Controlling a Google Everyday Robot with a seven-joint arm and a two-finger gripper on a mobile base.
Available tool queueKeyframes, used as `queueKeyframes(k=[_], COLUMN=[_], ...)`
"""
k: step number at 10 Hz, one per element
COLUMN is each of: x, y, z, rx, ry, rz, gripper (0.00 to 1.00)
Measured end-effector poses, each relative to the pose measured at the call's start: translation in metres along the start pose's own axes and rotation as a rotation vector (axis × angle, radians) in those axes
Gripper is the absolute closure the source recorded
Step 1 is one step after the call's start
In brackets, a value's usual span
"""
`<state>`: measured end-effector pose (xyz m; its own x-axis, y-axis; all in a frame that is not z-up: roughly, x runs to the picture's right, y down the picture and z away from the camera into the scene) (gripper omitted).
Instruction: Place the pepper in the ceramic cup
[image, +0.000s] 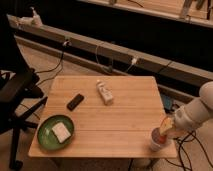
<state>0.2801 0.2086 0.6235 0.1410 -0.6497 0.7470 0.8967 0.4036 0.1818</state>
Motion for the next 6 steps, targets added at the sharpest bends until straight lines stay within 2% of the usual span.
queueKeyframes(k=[4, 5, 6], x=[0.0, -0.0009, -0.0003], y=[0.0033, 0.0029, 0.0027], z=[0.0048, 0.0027, 0.0015], rx=[0.005, 0.01, 0.013], ry=[-0.015, -0.003, 0.0], rz=[0.011, 0.01, 0.011], gripper=[0.2, 0.21, 0.27])
